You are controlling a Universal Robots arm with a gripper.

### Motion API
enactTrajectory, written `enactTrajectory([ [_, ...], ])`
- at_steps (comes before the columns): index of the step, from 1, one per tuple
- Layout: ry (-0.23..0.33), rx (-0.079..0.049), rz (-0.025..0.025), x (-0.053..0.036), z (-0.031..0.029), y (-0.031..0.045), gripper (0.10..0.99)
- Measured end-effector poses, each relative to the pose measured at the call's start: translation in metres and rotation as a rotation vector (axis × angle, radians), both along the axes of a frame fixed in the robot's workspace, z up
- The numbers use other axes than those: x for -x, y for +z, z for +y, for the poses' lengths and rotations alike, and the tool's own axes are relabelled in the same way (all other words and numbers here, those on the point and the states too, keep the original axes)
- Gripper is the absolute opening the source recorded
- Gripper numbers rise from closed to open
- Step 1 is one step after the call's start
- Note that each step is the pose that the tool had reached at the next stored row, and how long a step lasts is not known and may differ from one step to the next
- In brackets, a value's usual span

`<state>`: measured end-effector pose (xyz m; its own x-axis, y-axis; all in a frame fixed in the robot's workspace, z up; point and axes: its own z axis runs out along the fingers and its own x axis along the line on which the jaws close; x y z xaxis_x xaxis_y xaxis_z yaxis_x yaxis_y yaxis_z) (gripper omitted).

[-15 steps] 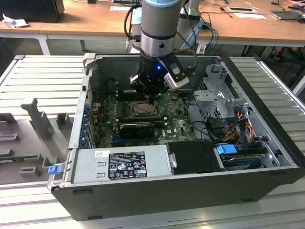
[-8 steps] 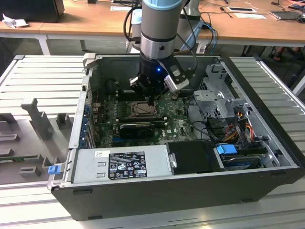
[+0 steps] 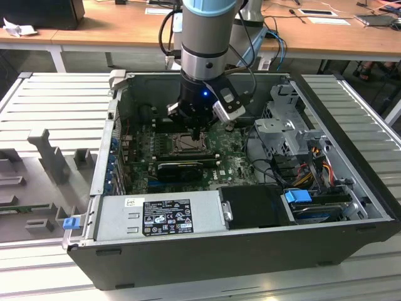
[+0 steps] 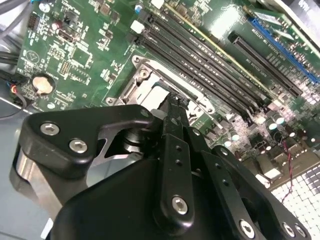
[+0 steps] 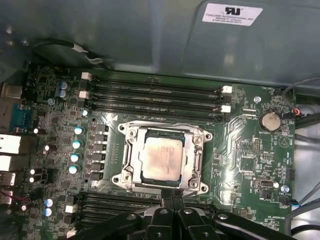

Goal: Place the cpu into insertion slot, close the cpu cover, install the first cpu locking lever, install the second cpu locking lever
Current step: 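Install the second cpu locking lever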

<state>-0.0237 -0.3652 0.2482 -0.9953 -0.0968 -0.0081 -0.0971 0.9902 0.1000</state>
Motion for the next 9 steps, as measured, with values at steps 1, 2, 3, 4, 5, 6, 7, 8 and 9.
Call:
enactTrajectory([
  [1,0.000,0.000,0.0003,0.0003,-0.0013,-0.0008,0.106],
  [2,0.001,0.000,0.0005,0.0007,-0.0030,-0.0020,0.106],
  [3,0.001,0.000,0.0005,0.0011,-0.0042,-0.0031,0.106],
  [4,0.001,0.000,0.0005,0.0015,-0.0054,-0.0043,0.106],
  [5,0.001,0.000,0.0006,0.0016,-0.0072,-0.0053,0.106],
  [6,0.001,0.000,0.0005,0.0017,-0.0082,-0.0053,0.106],
  [7,0.001,0.000,0.0006,0.0021,-0.0087,-0.0053,0.106],
  [8,0.001,0.000,0.0006,0.0040,-0.0093,-0.0053,0.106],
  [9,0.001,-0.001,0.0006,0.0054,-0.0095,-0.0054,0.106],
])
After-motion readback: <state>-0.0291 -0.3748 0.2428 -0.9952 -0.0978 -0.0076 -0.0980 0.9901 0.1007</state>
